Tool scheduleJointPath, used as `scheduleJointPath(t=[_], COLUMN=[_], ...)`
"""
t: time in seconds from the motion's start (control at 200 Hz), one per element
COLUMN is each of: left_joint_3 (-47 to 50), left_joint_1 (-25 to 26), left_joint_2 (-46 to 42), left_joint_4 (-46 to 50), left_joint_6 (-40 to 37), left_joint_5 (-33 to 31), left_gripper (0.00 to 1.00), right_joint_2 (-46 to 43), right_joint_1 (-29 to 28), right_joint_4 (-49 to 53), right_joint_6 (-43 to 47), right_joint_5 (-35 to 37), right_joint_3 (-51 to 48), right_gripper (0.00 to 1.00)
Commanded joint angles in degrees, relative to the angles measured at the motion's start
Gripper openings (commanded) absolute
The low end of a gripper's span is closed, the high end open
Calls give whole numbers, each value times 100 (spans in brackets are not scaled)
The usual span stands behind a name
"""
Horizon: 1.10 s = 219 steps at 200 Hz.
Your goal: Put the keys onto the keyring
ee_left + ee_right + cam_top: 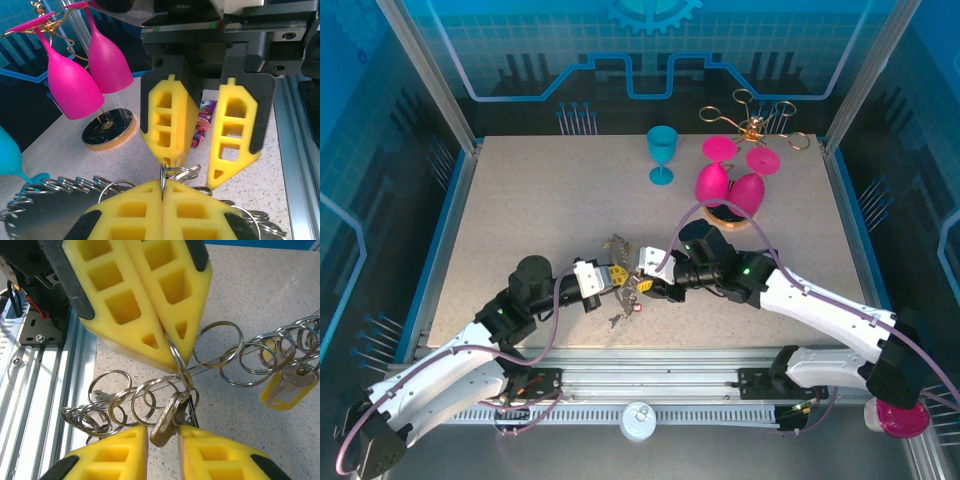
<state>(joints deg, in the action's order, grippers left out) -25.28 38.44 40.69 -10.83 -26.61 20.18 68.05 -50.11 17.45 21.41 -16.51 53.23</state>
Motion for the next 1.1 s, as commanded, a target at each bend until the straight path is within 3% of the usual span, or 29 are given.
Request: scheduleJointPath(t=[0.0,0.27,0.44,0.5,0.765,1.091], left_joint_3=[47,64,66,71,193,417], left_joint_1=[-2,2,1,3,6,-6], left_joint_2=[-96,-34,-34,-34,-17,231], left_joint_4=[-365,-597,-593,-602,-1025,-1945], left_joint_6=[145,251,246,256,462,1027], left_joint_5=[223,275,334,345,251,83], left_gripper=[0,0,0,0,0,0], right_joint_2=[37,149,91,55,92,423], right_joint_1=[11,-58,-78,-77,-115,-491], right_joint_4=[-338,-482,-557,-572,-614,-183], right_joint_6=[-49,-145,-183,-181,-118,483], right_joint_5=[18,6,244,232,-14,652], right_joint_3=[3,-15,-41,-50,-103,206], right_gripper=[19,8,26,27,5,0])
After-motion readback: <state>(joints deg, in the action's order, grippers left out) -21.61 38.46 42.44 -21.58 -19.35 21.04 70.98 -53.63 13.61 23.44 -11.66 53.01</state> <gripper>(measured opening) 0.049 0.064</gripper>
